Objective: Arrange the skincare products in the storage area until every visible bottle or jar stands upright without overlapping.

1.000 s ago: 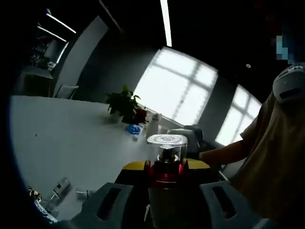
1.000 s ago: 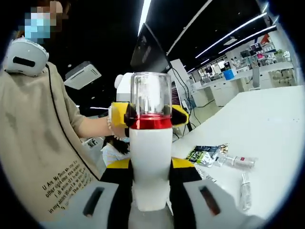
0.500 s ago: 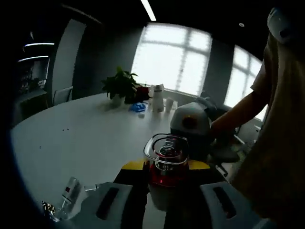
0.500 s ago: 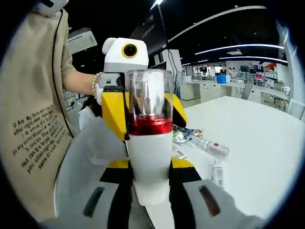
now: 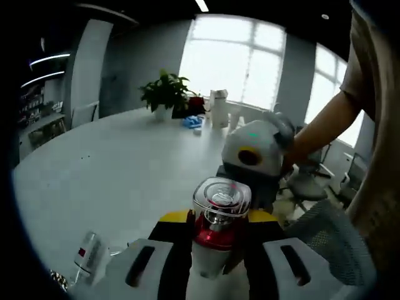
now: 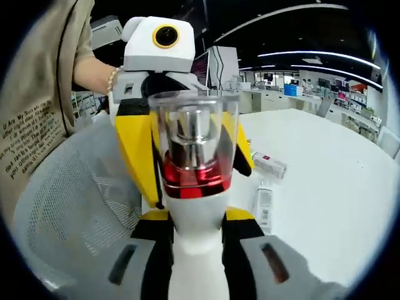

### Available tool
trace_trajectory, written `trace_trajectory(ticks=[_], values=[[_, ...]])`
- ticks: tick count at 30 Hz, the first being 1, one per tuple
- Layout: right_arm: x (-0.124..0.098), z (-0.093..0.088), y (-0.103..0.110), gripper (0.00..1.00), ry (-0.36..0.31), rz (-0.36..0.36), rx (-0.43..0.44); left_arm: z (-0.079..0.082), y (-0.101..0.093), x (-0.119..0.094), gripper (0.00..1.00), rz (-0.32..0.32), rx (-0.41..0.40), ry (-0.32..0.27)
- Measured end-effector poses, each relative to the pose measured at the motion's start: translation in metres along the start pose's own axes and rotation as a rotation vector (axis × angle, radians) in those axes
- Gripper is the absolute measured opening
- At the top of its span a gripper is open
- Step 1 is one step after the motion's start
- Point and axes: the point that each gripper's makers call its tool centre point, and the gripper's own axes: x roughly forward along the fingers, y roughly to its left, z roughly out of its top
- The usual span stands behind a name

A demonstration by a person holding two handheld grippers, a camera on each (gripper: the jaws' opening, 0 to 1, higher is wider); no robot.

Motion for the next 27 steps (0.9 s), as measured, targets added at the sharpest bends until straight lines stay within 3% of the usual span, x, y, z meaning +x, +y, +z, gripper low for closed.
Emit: trace_trajectory(ticks=[5, 13, 27], values=[[0.004, -0.003, -0.016, 0.28, 0.025, 0.009, -0.023, 0.0, 0.016, 0.008, 0.27, 0.003, 0.0, -0.01], [0.002, 0.001, -0.05, 0.28, 0.034, 0.007, -0.048, 0.013, 0.045, 0.017, 0.28, 0.017, -0.001, -0.058], [0.005, 0.004, -0.102, 0.28, 0.056, 0.043, -0.107, 0.033, 0.092, 0.034, 0.28, 0.027, 0.03, -0.081]])
